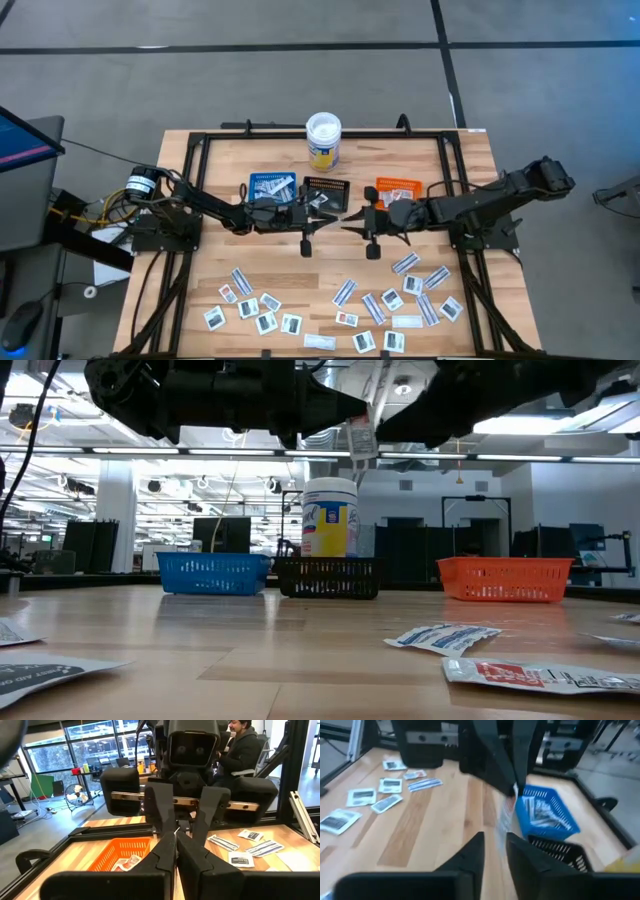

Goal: Pick & Place First Aid Supplies
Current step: Put the orange ointment pack into the orange bin

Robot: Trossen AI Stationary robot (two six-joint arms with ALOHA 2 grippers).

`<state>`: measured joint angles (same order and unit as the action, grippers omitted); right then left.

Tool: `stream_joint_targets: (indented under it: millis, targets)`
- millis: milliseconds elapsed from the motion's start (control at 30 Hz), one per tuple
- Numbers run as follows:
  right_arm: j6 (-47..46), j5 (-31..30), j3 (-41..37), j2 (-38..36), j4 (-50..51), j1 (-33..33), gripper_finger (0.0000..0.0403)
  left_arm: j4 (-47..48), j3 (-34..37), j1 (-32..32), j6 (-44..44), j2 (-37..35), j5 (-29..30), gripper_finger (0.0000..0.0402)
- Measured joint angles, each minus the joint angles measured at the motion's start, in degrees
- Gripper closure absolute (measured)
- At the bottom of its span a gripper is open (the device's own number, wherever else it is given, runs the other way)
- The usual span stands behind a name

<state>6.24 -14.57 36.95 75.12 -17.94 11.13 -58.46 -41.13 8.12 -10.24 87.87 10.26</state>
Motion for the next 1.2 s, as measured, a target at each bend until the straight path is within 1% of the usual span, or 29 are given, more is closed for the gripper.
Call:
stream_joint_targets:
  millis: [133, 300, 400, 500, 567, 633, 733, 800, 1000, 1133, 1200]
  targets:
    - [2.6, -0.6, 0.0, 2.0, -5.3, -0.4, 0.0285, 0.0, 0.0, 0.0, 0.0, 0.0, 0.0, 0.039]
    - [2.7, -0.5, 0.1, 2.1, -5.9, -0.4, 0.0245, 0.0, 0.0, 0.0, 0.2, 0.0, 0.0, 0.039]
    - [2.7, -0.5, 0.0, 2.1, -6.9, -0.4, 0.023, 0.0, 0.0, 0.0, 0.2, 0.0, 0.0, 0.039]
    - [2.3, -0.5, 0.1, 2.1, -8.2, -0.7, 0.0227, -0.1, 0.0, 0.0, 0.2, 0.0, 0.0, 0.039]
    - [0.5, -0.4, 0.1, 2.1, -8.6, -0.9, 0.0238, -0.3, 0.0, 0.0, 0.2, 0.0, 0.0, 0.039]
    - [-0.1, 0.3, 0.1, 2.1, -8.4, -1.4, 0.0257, -0.8, 0.0, 0.0, 0.2, 0.0, 0.0, 0.039]
    - [-0.1, 4.1, 0.1, 2.1, -7.8, -2.5, 0.0291, -1.7, 0.0, 0.0, 0.2, 0.0, 0.0, 0.039]
    - [-0.2, 5.6, 0.1, 2.1, -8.0, -3.0, 0.031, -2.0, 0.0, 0.0, 0.2, 0.0, -0.1, 0.039]
    - [-0.3, 5.7, 0.1, 2.1, -8.2, -4.0, 0.0354, -2.3, 0.0, 0.0, 0.2, 0.0, -0.1, 0.039]
    - [-2.8, 5.7, 0.1, 2.1, -8.2, -4.5, 0.0392, -2.4, 0.0, 0.0, 0.2, 0.0, 0.0, 0.039]
    - [-2.9, 5.7, 0.1, 2.1, -8.2, -4.5, 0.0398, -2.4, 0.0, 0.0, 0.2, 0.0, 0.0, 0.039]
